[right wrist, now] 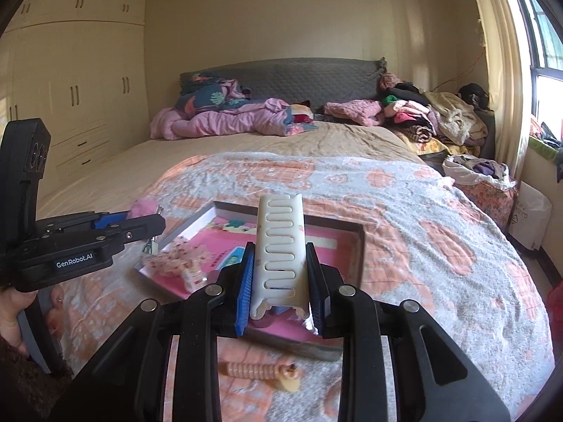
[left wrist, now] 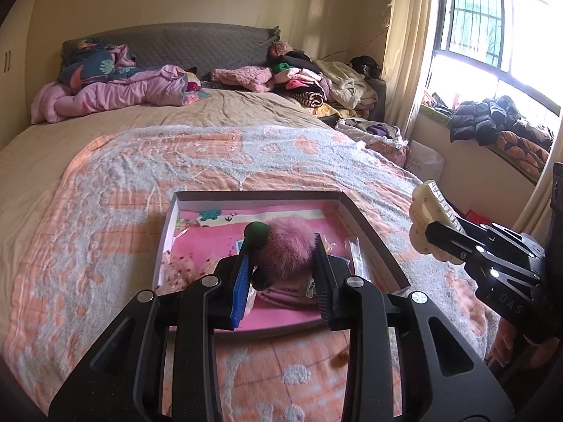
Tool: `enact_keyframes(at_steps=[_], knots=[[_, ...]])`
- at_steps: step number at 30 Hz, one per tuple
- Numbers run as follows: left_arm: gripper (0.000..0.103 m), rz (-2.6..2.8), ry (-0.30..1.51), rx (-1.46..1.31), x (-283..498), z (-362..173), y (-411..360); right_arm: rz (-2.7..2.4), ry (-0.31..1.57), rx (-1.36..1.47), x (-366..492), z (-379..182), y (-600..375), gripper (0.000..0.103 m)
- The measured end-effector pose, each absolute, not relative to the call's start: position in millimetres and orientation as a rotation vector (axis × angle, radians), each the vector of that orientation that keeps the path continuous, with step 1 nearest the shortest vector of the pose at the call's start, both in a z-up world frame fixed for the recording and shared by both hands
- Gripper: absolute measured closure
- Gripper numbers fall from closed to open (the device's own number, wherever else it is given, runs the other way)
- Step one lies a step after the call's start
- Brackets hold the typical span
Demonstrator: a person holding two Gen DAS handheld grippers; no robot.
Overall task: Organize jewelry
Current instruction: 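Carry the pompom tie with the left gripper while the right carries the claw clip into the tray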
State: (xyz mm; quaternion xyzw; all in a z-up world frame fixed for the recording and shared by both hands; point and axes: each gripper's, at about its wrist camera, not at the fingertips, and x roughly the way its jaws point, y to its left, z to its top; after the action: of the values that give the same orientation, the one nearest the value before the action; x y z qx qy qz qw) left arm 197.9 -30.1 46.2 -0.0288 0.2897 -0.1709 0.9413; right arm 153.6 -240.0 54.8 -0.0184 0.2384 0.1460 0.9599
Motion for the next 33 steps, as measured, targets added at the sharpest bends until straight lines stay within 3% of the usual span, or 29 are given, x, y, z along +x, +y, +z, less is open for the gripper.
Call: enact_keyframes(at_steps=[33], knots=[[0.079,-0.331,0.739,-0.011,275,-22,-63,0.211,0.623,-0.042,224,-7,-259,0.077]])
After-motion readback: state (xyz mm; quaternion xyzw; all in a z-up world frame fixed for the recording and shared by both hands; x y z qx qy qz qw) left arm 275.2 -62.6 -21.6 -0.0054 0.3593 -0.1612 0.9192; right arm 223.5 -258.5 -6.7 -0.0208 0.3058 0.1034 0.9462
